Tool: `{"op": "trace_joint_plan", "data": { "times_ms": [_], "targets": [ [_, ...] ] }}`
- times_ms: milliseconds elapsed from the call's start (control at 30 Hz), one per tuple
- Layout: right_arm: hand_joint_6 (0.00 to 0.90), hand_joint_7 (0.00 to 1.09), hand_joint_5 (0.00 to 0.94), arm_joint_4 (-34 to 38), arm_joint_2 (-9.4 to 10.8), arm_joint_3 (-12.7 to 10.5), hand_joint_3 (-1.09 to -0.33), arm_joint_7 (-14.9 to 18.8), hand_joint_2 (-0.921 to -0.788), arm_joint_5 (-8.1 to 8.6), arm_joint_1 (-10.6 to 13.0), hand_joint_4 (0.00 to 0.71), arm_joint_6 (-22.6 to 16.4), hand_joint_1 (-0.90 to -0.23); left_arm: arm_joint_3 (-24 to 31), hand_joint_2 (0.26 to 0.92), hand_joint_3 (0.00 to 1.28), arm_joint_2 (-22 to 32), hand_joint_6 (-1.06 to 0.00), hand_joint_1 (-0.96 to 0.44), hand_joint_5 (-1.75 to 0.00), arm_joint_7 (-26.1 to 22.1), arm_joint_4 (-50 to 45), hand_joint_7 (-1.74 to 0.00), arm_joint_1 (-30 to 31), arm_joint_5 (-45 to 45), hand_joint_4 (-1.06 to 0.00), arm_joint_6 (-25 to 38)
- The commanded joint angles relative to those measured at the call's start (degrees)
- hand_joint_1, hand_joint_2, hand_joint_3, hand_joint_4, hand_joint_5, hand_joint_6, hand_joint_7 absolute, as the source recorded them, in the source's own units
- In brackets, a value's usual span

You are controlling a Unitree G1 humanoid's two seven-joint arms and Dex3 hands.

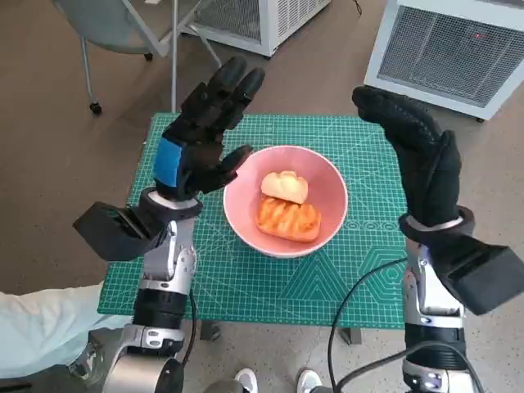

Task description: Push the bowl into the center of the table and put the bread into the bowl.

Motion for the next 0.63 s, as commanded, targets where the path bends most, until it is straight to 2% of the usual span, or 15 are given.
{"op": "trace_joint_plan", "data": {
  "times_ms": [33, 633],
  "targets": [
    [-0.001, 0.50, 0.005, 0.56, -0.45, -0.19, -0.754, -0.57, -0.921, -0.24, 1.09, 0.177, 0.36, -0.716, -0.39, 0.921, 0.31, 0.15, -0.42, -0.52, -0.01, -0.49, -0.50, -0.04, -0.85, 0.19, -0.39, 0.40],
    [-0.001, 0.50, 0.003, 0.78, -0.03, 0.53, -0.752, -1.47, -0.921, -1.48, 1.46, 0.176, -1.01, -0.725, -1.06, 0.921, 0.29, 1.09, -0.35, -0.52, 0.00, 0.59, -0.84, -0.01, 0.86, 4.02, -0.33, -2.27]
  ]
}}
